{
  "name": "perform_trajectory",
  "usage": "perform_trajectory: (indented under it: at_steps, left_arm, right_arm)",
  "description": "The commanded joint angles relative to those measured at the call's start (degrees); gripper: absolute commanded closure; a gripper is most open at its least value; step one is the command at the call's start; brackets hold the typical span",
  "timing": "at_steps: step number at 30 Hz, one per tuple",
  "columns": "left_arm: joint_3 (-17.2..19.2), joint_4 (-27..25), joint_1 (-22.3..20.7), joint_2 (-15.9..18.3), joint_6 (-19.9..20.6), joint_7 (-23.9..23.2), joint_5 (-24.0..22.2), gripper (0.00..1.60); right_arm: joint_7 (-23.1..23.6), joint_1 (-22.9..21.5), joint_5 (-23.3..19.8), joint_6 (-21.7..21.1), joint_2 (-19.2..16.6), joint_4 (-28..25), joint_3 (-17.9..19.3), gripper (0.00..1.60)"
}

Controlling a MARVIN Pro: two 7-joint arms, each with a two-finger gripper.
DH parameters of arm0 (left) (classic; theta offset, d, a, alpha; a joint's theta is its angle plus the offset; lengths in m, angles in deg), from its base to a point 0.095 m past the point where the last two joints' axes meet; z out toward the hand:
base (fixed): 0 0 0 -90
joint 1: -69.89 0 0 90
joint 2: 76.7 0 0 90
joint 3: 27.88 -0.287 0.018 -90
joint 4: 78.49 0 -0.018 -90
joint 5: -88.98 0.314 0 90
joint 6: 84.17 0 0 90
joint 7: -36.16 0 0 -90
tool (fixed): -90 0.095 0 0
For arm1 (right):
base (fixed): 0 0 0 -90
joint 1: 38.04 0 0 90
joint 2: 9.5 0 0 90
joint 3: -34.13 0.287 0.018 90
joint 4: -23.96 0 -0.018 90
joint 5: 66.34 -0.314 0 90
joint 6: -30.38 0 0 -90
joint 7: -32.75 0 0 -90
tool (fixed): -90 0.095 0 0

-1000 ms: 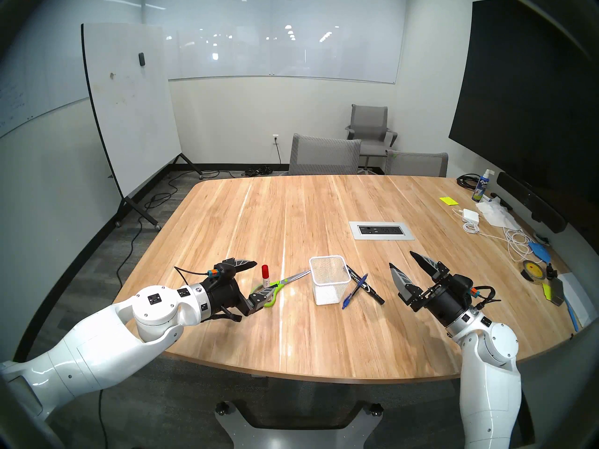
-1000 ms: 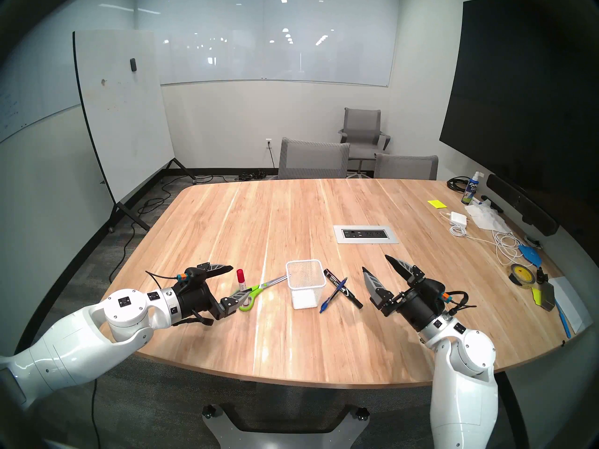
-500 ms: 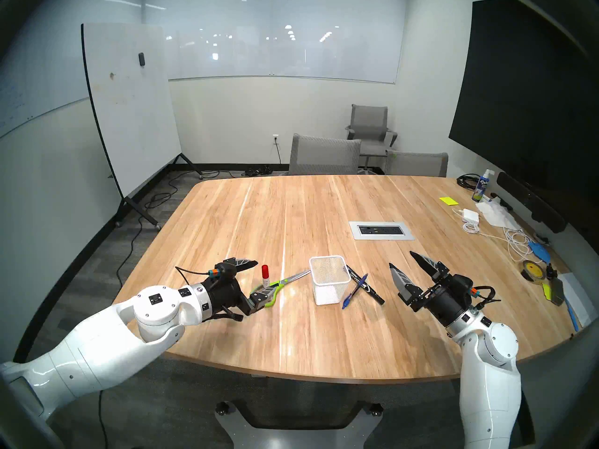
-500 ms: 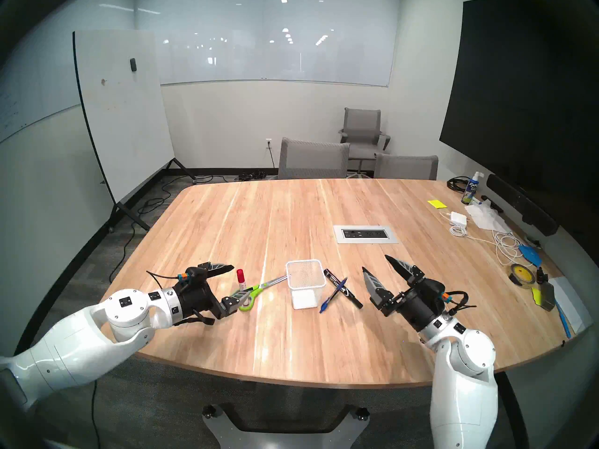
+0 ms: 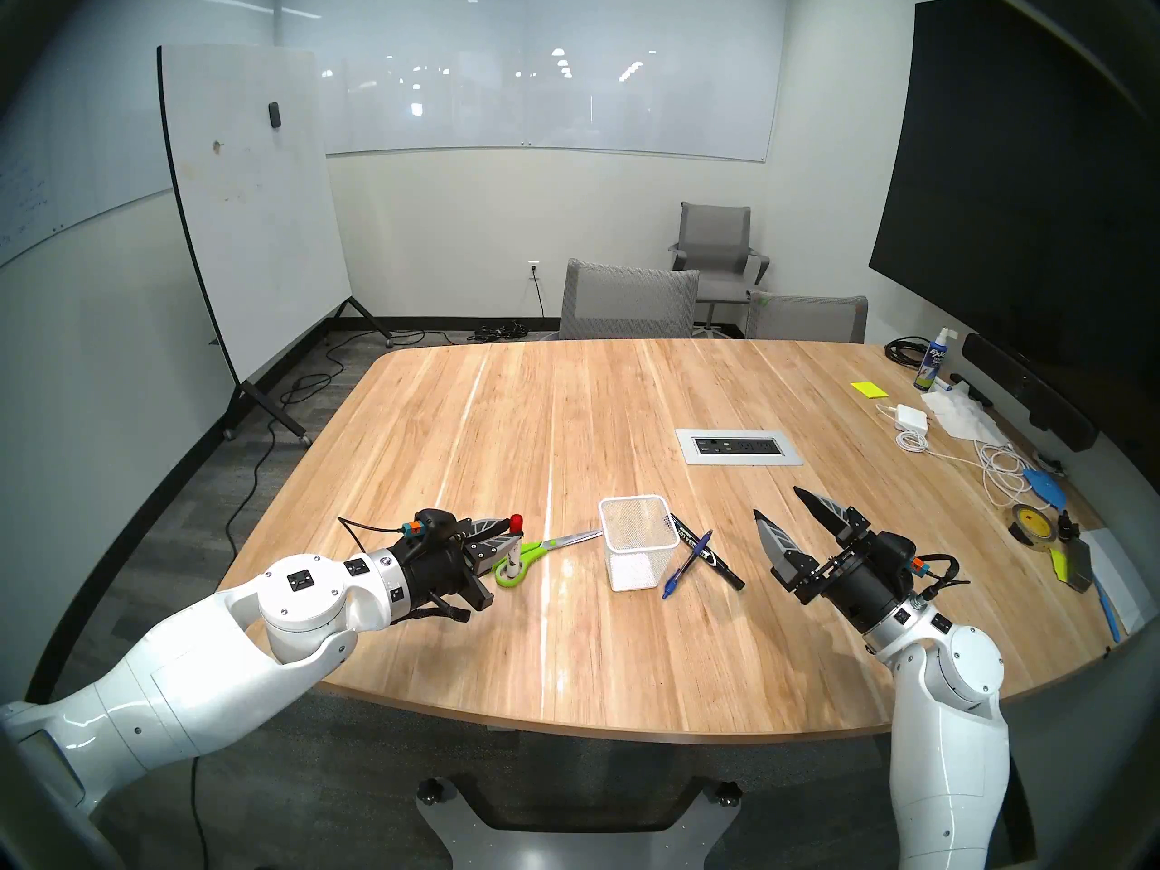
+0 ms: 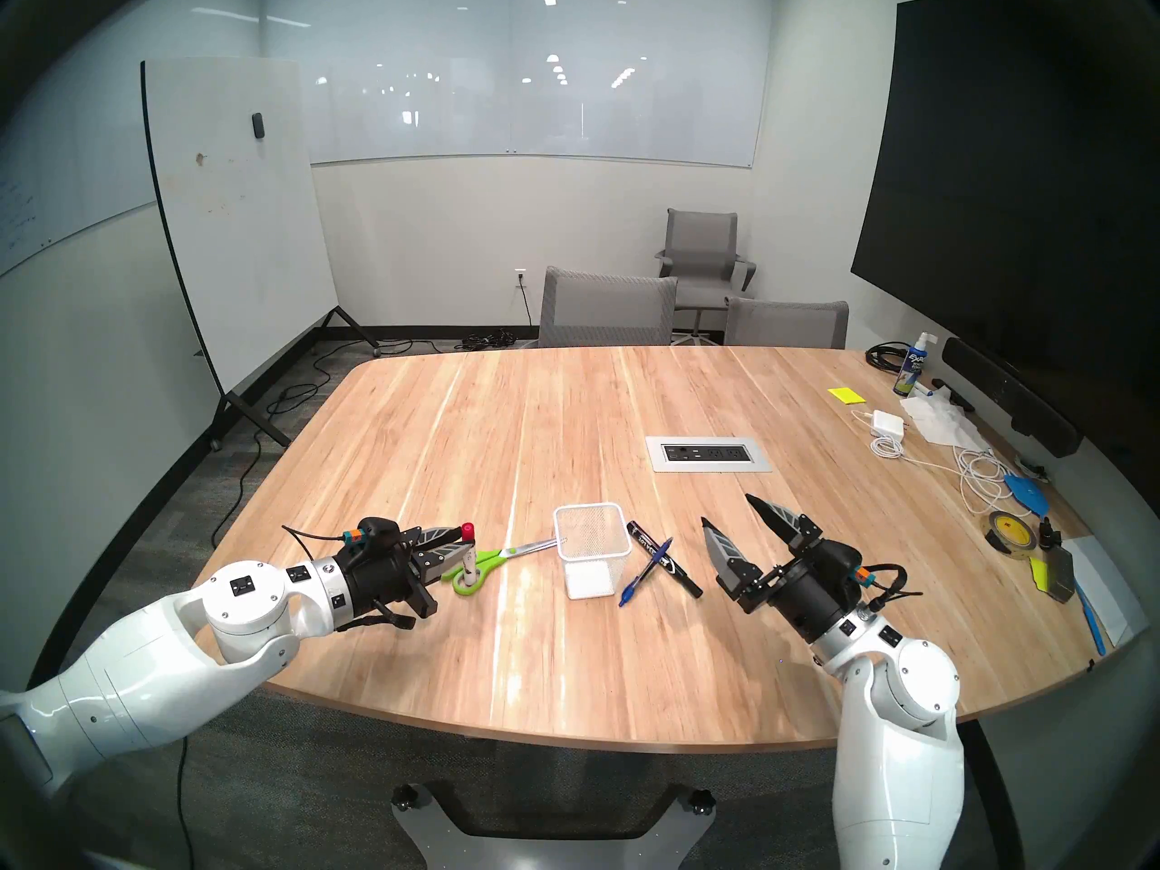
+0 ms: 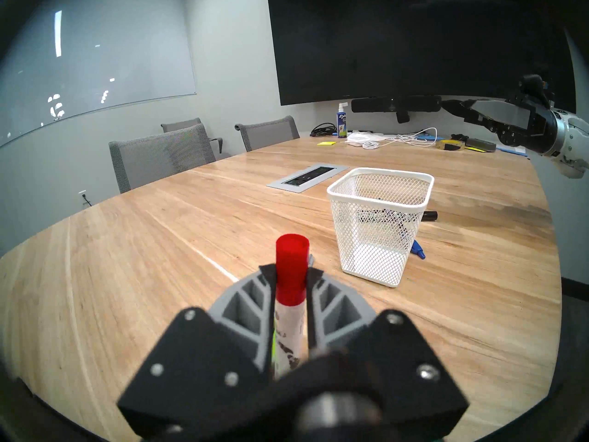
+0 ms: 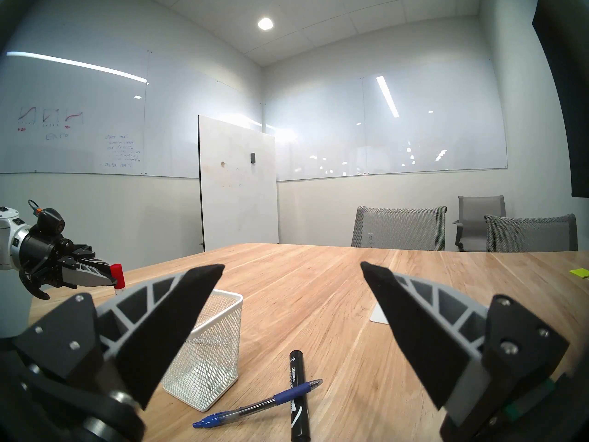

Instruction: Place the pen, the marker, and the scissors into the pen holder

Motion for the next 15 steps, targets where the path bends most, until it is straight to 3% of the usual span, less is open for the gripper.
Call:
perform_trajectory:
  at_steps: [1,15]
  left_arm:
    - [0.0,-0.2,-0.1,0.2,-0.9,-0.1,0.7,1.6]
    - [0.5,-0.8,0.4,0.3,-1.5,0.7,0.7,1.6]
  right_arm:
    - [0.0,-0.5,-0.2,-0.1,0.1,-1.0,-0.1,0.0]
    - [0.0,-0.6,-0.1,-0.1,0.1,-1.0,0.0,0.0]
